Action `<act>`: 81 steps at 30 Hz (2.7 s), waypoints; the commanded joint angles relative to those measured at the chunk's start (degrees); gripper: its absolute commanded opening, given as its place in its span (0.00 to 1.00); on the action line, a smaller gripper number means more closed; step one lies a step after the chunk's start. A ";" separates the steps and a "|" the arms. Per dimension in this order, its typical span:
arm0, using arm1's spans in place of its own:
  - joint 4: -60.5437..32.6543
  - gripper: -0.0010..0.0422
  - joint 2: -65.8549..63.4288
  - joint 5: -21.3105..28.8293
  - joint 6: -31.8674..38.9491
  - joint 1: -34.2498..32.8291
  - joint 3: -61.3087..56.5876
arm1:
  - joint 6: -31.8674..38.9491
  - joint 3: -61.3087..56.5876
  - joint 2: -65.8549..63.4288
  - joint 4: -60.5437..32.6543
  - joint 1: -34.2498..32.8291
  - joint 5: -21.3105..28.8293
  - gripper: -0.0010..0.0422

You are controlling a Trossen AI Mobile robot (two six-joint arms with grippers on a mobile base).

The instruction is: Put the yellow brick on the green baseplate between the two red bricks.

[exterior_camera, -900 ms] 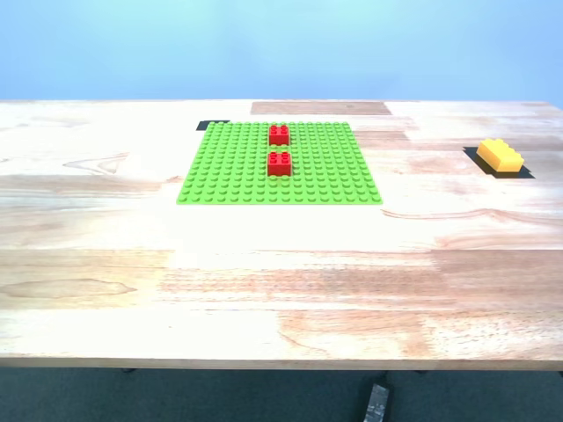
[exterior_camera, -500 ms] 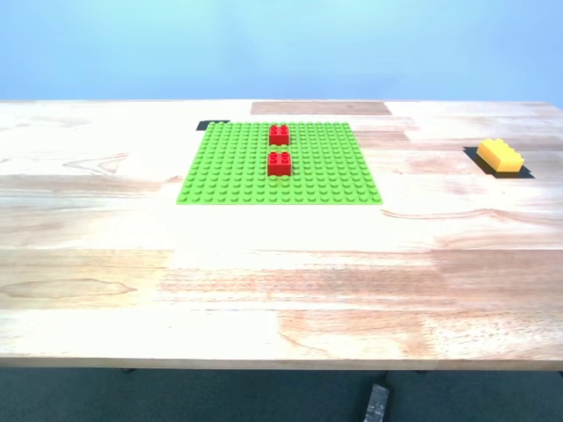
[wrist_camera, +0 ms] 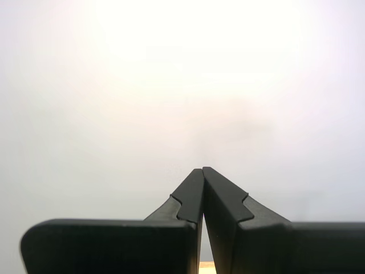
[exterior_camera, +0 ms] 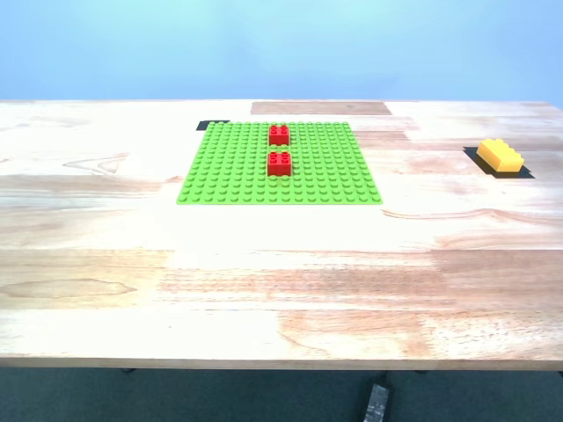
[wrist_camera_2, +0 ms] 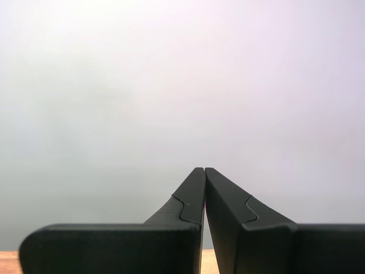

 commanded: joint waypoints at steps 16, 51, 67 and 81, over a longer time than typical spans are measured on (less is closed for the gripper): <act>-0.37 0.02 0.04 0.48 0.09 0.00 0.00 | -5.95 25.55 4.07 -43.39 -0.20 -3.19 0.02; -57.13 0.02 2.75 47.45 12.61 -0.09 17.94 | -7.78 79.84 45.38 -107.38 -1.25 1.73 0.10; -63.21 0.02 2.91 52.06 12.98 -0.24 17.40 | -6.47 63.89 44.63 -101.07 0.87 1.27 0.83; -64.30 0.02 2.93 51.52 13.57 -0.28 18.12 | -6.16 43.30 42.21 -86.75 1.03 -2.01 0.71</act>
